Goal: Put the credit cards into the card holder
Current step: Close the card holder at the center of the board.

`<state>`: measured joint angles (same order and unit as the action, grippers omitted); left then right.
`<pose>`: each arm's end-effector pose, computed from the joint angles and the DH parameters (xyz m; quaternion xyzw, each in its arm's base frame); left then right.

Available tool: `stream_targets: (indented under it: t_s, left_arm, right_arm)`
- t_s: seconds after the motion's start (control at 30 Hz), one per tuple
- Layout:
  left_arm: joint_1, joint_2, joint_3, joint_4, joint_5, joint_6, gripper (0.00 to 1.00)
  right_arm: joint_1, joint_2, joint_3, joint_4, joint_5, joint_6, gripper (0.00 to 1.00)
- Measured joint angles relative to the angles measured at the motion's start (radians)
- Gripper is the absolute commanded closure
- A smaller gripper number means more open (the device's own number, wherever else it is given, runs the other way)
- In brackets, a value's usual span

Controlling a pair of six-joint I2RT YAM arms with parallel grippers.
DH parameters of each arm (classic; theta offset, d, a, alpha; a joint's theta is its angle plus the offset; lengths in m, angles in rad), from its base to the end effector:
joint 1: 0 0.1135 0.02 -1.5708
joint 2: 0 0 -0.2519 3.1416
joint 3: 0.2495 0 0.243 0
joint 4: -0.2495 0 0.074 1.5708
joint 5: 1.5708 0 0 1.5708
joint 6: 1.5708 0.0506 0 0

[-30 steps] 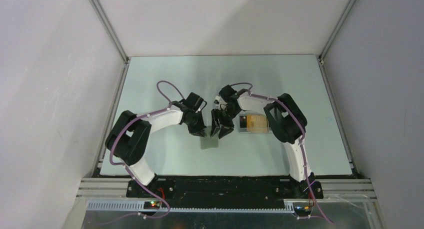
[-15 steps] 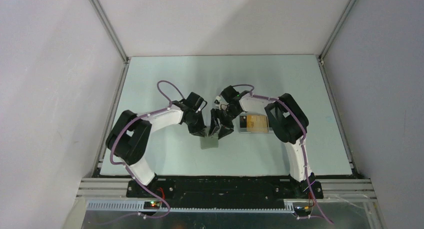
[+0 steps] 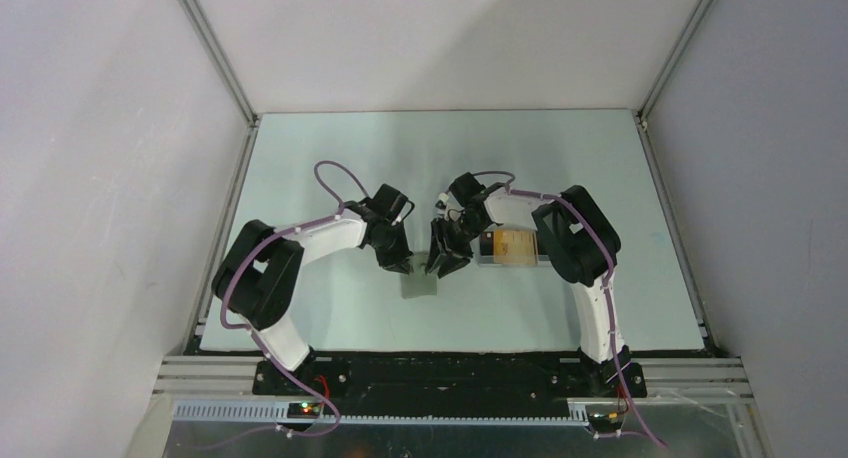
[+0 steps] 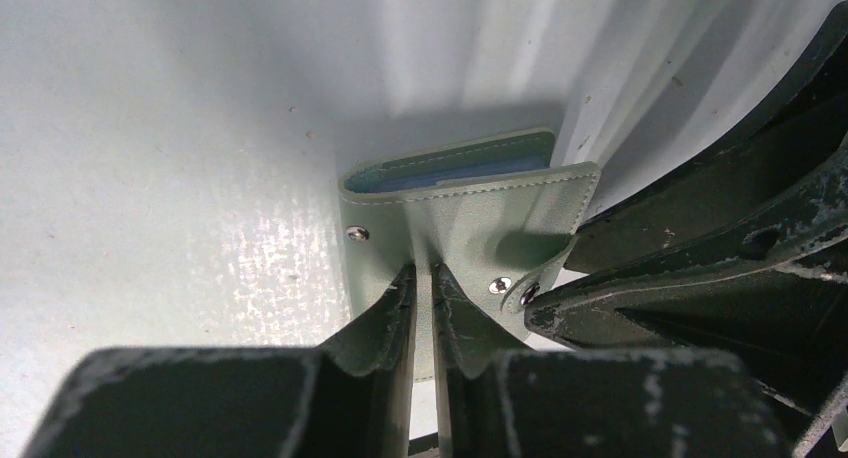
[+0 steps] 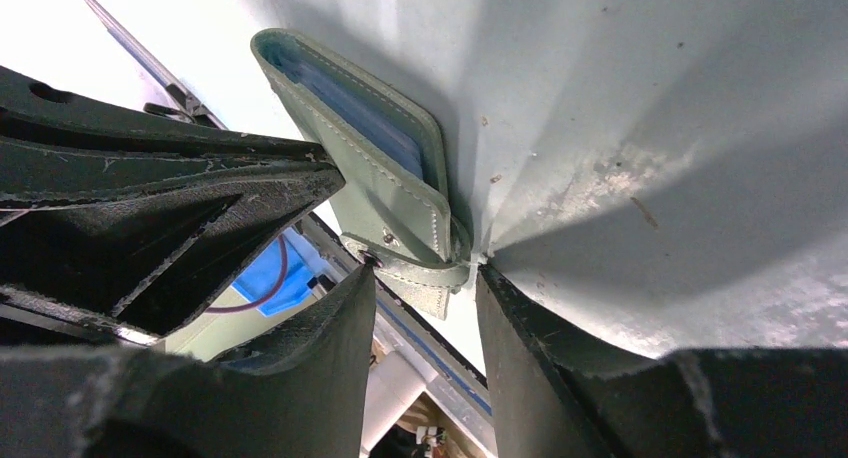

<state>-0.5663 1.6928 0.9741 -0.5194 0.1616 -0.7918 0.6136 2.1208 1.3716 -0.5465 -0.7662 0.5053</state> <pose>0.2554 -0.1721 0.1365 -0.0973 0.9782 -0.1656 0.0784 0.3027 0.2561 0.1055 0.1009 -0.9146 -0.3813 0.0887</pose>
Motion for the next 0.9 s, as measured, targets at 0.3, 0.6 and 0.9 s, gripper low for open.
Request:
stream_targets:
  t_s: [0.3, 0.6, 0.9]
  left_arm:
    - [0.000, 0.002, 0.002, -0.001, 0.002, 0.000, 0.85]
    - [0.000, 0.003, 0.003, -0.002, 0.003, 0.006, 0.85]
    - [0.000, 0.003, 0.003, -0.001, 0.003, 0.007, 0.85]
  right_arm:
    - [-0.003, -0.001, -0.001, 0.003, -0.005, 0.003, 0.53]
    - [-0.003, 0.000, -0.005, 0.003, 0.015, 0.014, 0.65]
    - [-0.007, 0.012, -0.005, 0.007, -0.003, 0.019, 0.60]
